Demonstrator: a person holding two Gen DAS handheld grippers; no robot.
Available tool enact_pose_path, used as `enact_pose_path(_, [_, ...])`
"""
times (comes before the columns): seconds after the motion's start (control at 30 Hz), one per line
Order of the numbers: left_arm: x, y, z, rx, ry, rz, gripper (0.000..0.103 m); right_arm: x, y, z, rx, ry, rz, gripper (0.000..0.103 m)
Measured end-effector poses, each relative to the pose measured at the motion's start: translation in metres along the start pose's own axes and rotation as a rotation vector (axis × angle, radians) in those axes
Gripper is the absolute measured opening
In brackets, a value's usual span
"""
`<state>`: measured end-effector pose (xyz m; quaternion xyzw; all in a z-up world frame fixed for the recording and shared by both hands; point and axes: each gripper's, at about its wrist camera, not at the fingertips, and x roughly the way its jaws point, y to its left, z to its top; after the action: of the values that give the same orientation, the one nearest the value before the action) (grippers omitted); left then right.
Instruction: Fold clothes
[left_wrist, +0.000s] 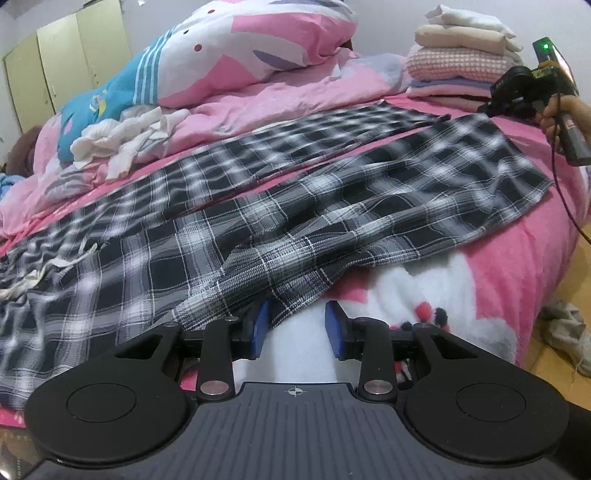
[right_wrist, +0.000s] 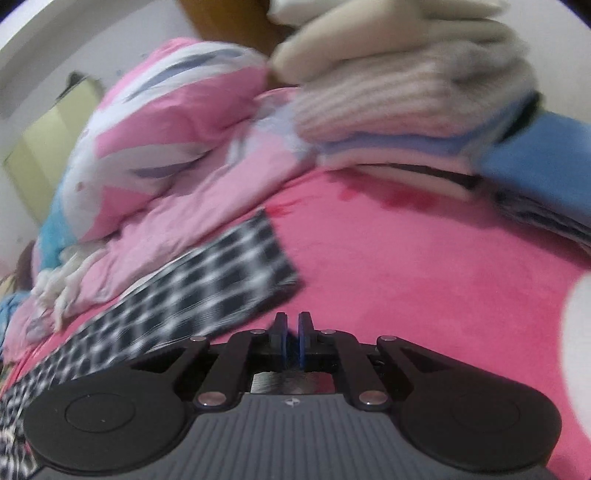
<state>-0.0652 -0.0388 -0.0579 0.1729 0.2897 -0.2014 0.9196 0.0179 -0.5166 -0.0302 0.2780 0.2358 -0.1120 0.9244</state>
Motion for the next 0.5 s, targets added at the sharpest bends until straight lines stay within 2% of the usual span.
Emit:
enact_pose_path(0.07, [-0.005,0.000,0.000,0.021,-0.010,0.006,0.034,-0.016,-0.005,-0.001,0.021,-0.018,0.012,0.008])
enact_pose_path(0.17, [-0.010,-0.001,0.001,0.048,-0.021,0.019,0.034,-0.058,-0.007,-0.011,0.043,-0.017,0.130,0.012])
enact_pose_path(0.2, [-0.010,-0.001,0.001,0.052,-0.021,0.023,0.034,-0.069,-0.006,-0.016,0.046,0.008,0.184,0.014])
enact_pose_path(0.27, [-0.007,-0.001,0.002,0.051,-0.011,0.035,0.033,-0.087,-0.002,-0.031,0.045,0.093,0.298,0.025])
enact_pose_path(0.4, [-0.001,-0.002,0.004,0.051,-0.004,0.038,0.033,-0.099,-0.001,-0.077,0.115,0.308,0.418,0.035])
enact_pose_path(0.5, [0.002,-0.006,0.004,0.078,-0.006,0.042,0.033,-0.103,-0.016,-0.105,0.215,0.359,0.373,0.040])
